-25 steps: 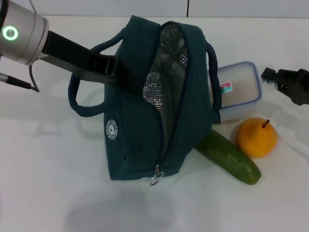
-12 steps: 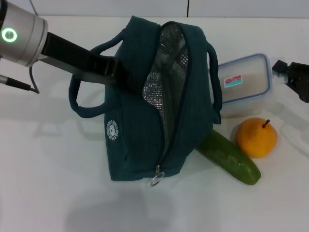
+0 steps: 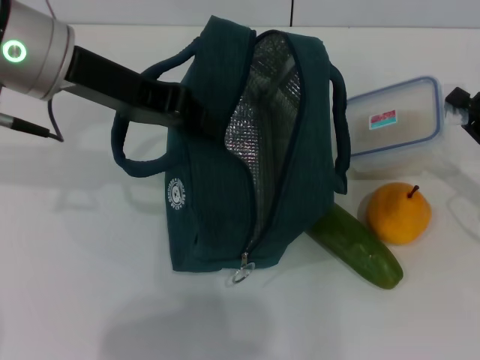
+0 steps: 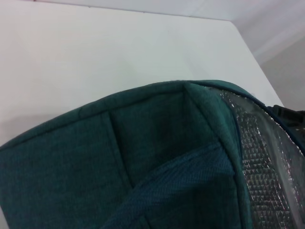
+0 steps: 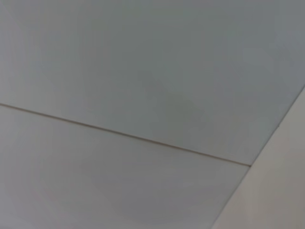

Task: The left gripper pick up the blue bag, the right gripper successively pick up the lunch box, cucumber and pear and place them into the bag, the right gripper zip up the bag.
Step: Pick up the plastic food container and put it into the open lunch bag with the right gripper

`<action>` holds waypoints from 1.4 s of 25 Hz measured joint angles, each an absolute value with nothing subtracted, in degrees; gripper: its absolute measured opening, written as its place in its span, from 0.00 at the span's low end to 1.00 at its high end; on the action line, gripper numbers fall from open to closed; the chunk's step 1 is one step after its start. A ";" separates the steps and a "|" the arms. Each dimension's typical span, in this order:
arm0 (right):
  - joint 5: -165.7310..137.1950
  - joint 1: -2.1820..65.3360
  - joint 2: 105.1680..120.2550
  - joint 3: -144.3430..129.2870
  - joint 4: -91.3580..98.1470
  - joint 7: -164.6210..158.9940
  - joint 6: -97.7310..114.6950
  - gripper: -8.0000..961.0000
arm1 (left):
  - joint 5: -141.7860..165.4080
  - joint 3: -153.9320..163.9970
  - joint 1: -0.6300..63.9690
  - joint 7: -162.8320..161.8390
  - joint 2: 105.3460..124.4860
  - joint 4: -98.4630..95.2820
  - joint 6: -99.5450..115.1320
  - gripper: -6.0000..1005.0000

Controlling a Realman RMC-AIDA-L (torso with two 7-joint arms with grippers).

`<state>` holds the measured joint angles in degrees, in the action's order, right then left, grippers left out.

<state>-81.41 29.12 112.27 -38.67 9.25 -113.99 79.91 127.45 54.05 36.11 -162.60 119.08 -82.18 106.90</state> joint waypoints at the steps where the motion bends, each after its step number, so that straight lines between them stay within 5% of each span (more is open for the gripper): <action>1: -81.02 29.08 112.26 -38.67 8.99 -114.00 80.05 0.11 | 127.45 54.05 36.08 -162.54 119.10 -82.18 106.88 0.06; 35: -64.67 29.15 114.27 -38.60 7.80 -117.35 97.05 0.11 | 126.90 54.07 36.02 -162.45 119.09 -79.98 106.64 0.06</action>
<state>-64.67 29.15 114.27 -38.60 7.80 -117.35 97.05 126.90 54.07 36.02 -162.45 119.09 -79.98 106.64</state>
